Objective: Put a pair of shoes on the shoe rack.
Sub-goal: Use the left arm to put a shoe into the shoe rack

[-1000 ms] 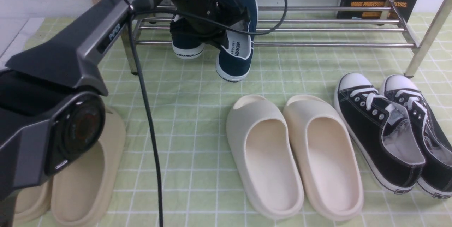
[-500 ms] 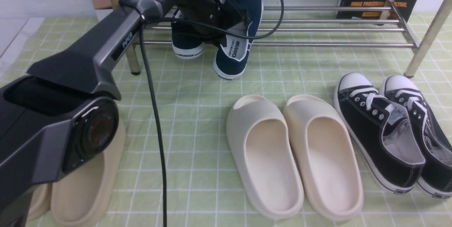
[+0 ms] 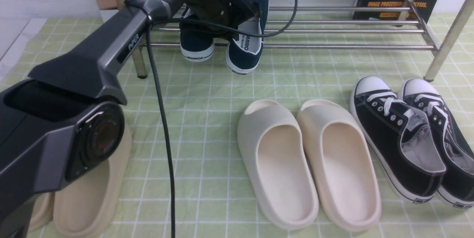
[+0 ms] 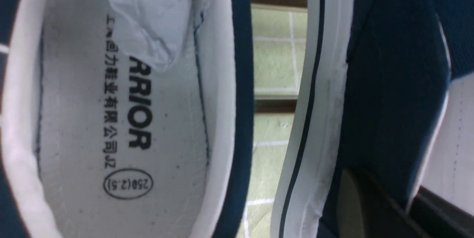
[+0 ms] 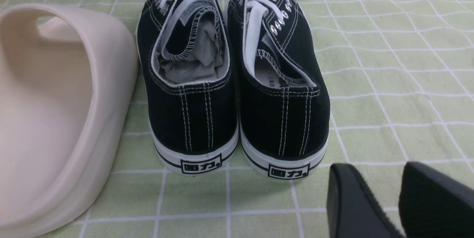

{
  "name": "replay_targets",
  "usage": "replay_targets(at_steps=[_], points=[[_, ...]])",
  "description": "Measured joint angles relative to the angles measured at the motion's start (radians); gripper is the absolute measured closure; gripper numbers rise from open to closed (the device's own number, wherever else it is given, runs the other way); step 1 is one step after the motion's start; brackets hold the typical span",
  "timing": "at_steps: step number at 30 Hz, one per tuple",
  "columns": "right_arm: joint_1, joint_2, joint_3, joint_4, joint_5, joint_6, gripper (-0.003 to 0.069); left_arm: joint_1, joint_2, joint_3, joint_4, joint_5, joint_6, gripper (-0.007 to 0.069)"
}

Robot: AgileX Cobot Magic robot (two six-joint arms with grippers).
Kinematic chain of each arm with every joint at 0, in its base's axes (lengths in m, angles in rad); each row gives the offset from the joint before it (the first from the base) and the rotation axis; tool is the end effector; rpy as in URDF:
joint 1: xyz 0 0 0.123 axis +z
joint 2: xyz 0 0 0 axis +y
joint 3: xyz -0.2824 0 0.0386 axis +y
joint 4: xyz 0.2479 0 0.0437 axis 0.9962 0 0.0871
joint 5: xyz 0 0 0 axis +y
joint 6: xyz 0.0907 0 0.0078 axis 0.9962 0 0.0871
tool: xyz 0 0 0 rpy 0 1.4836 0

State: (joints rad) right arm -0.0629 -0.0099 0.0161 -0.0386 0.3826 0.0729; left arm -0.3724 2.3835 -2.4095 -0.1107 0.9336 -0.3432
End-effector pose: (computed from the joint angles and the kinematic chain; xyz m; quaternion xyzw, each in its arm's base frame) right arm 0.0521 -0.0046 0.1738 0.0445 0.8040 -0.0135 0.5928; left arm 0.5002 -0.2041 0.2730 -0.0008 0.9291 -0.1782 0.3240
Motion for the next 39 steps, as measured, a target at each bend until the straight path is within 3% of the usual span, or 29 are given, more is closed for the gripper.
replay_targets(at_steps=[5, 14, 17, 20, 23, 28, 39], points=[[0.000, 0.000, 0.000, 0.000, 0.000, 0.000, 0.0419, 0.000, 0.000, -0.001, 0.020, -0.016, 0.000, 0.0560], [0.000, 0.000, 0.000, 0.000, 0.000, 0.000, 0.0419, 0.000, -0.042, -0.006, 0.048, -0.022, 0.000, 0.0336], [0.000, 0.000, 0.000, 0.000, 0.000, 0.000, 0.0419, 0.000, -0.085, -0.008, 0.053, 0.018, 0.021, 0.0326], [0.000, 0.000, 0.000, 0.000, 0.000, 0.000, 0.0419, 0.000, -0.130, -0.013, 0.069, 0.064, 0.050, 0.0349], [0.000, 0.000, 0.000, 0.000, 0.000, 0.000, 0.0419, 0.000, -0.189, -0.015, 0.081, 0.146, 0.083, 0.0424], [0.000, 0.000, 0.000, 0.000, 0.000, 0.000, 0.0419, -0.022, -0.249, -0.012, 0.091, 0.305, 0.137, 0.0638], [0.000, 0.000, 0.000, 0.000, 0.000, 0.000, 0.0419, -0.095, -0.171, 0.159, 0.133, 0.296, 0.160, 0.0638]])
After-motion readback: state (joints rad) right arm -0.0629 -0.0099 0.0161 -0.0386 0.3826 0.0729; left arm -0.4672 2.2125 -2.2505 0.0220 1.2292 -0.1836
